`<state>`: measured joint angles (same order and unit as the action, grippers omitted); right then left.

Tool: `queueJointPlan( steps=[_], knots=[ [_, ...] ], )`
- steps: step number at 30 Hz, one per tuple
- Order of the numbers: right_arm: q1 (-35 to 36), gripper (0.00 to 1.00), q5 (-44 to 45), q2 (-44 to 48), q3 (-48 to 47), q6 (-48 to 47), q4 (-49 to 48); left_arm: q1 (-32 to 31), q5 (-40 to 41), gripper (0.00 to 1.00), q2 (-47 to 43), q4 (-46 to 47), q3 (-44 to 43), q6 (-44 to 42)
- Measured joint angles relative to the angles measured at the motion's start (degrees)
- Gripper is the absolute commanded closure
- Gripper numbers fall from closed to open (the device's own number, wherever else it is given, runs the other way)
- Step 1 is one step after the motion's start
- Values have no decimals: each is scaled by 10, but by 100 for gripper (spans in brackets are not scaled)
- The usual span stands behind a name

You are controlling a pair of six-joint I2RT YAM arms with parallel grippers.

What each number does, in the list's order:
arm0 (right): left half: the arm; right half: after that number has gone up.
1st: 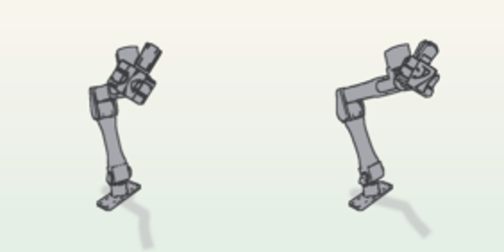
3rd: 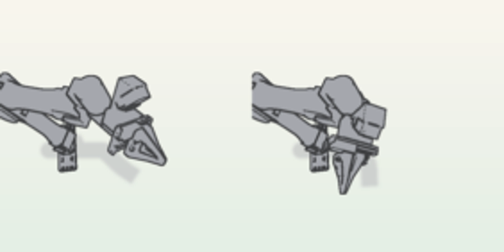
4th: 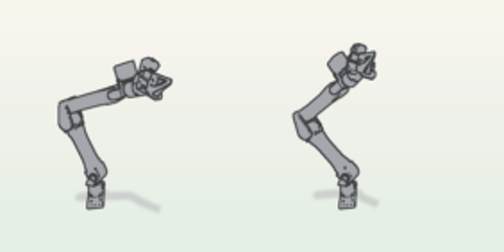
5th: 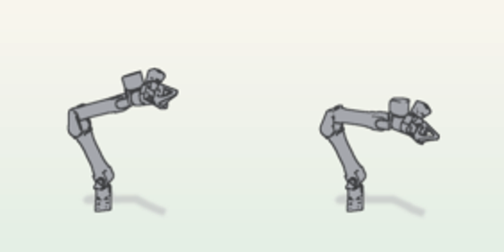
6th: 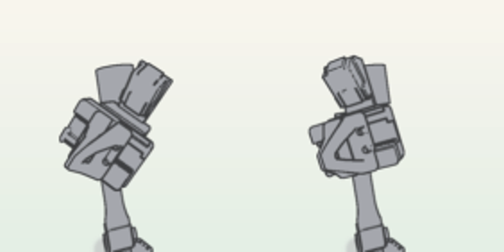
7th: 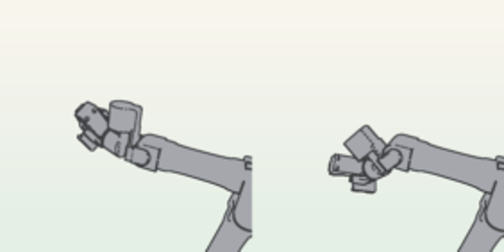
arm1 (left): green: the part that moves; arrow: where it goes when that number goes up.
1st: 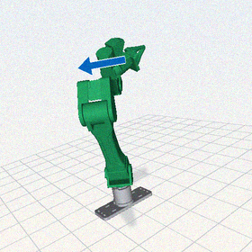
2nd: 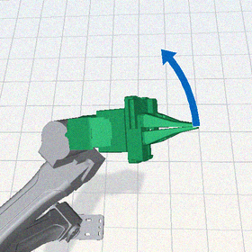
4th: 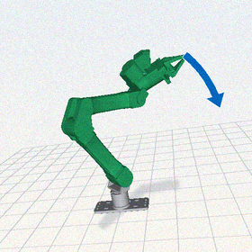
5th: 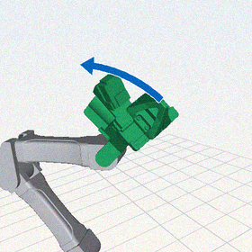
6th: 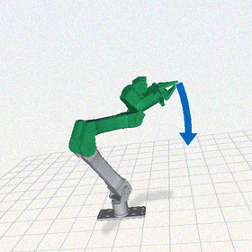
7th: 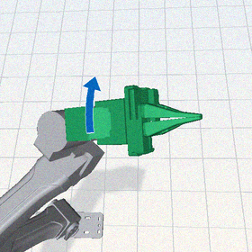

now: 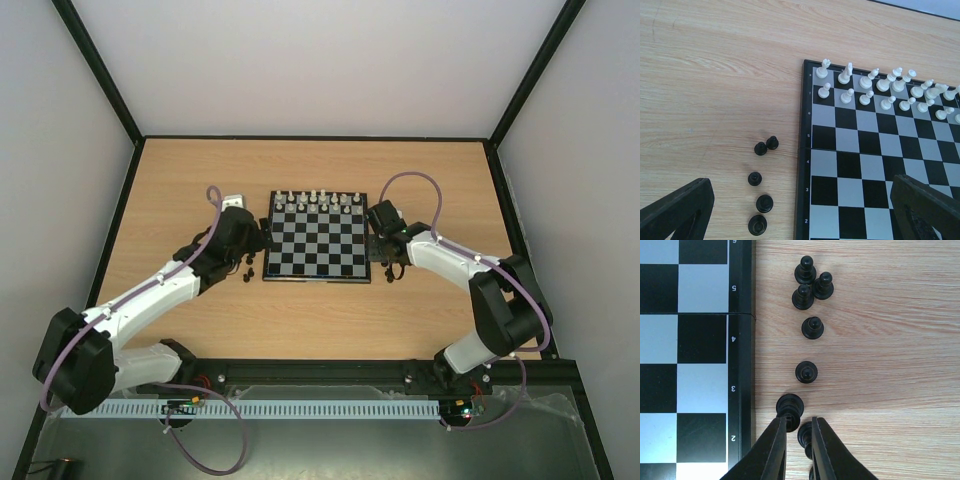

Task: Set up the chess pieces on the board
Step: Pick up the chess piece at the center of the board.

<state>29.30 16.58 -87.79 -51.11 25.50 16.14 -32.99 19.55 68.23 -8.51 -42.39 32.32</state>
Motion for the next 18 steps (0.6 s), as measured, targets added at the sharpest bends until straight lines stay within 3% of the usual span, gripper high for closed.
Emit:
queueJointPlan(
  steps=[6,8,11,18],
  knots=[
    [0,74,0,-1,0,0,-6,-2,0,1,2,0,0,0],
    [0,76,0,-2,0,0,-9,-2,0,0,2,0,0,0],
    [0,88,0,-2,0,0,-10,-2,0,0,2,0,0,0],
    [0,82,3,-1,0,0,-11,-2,0,1,2,0,0,-2]
  ],
)
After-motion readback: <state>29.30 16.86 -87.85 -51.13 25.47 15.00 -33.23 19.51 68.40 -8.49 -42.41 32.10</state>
